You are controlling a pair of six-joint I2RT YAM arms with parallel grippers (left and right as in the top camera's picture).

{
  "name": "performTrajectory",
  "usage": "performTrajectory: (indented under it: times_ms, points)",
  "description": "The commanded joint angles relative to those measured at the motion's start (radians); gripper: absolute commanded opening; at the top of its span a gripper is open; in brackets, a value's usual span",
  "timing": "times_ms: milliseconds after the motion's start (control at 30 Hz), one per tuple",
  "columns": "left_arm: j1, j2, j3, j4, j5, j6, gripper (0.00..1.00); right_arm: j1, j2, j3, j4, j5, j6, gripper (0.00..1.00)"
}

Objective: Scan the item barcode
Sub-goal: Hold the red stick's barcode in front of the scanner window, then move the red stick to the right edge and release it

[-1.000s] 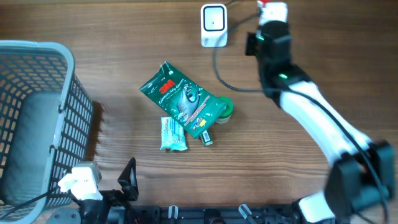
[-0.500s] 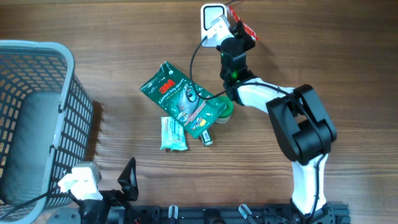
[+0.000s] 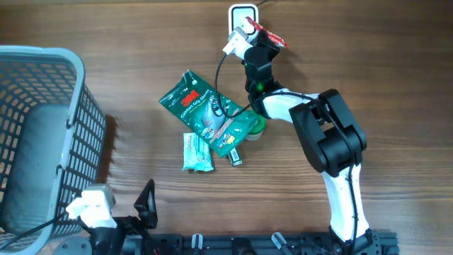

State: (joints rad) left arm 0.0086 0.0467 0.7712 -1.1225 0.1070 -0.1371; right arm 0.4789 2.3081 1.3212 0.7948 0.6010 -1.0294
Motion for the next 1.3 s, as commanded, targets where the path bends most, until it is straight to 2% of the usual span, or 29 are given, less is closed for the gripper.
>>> performTrajectory:
  times_ms: [0,333,500,633,733,833,900,1067,1167,1267]
  points:
    - [0.006,-0.006,-0.001,0.003,0.015,-0.005,1.00,0.014,0.017,0.021,0.005,-0.048,-0.045,0.05]
    - [0.006,-0.006,-0.001,0.002,0.015,-0.005,1.00,0.014,0.017,0.021,-0.033,-0.091,-0.157,0.04]
    - [0.006,-0.006,-0.001,0.002,0.015,-0.005,1.00,0.019,0.006,0.021,-0.090,-0.094,-0.127,0.04]
    - [0.006,-0.006,-0.001,0.003,0.015,-0.005,1.00,0.011,-0.091,0.021,-0.108,-0.067,-0.040,0.05]
    - [0.006,-0.006,-0.001,0.002,0.015,-0.005,1.00,-0.032,-0.233,0.021,-0.166,-0.008,0.083,0.05]
    - [0.006,-0.006,-0.001,0.003,0.015,-0.006,1.00,-0.114,-0.371,0.021,-0.340,0.028,0.270,0.04]
    - [0.006,-0.006,-0.001,0.002,0.015,-0.005,1.00,-0.203,-0.441,0.021,-0.481,0.035,0.449,0.04]
    - [0.006,-0.006,-0.001,0.002,0.015,-0.005,1.00,-0.465,-0.466,0.021,-0.743,0.018,0.772,0.04]
    - [0.006,-0.006,-0.001,0.002,0.015,-0.005,1.00,-0.637,-0.466,0.012,-0.857,-0.111,0.855,0.04]
    - [0.006,-0.006,-0.001,0.002,0.015,-0.005,1.00,-0.777,-0.449,0.012,-0.880,-0.140,0.901,0.04]
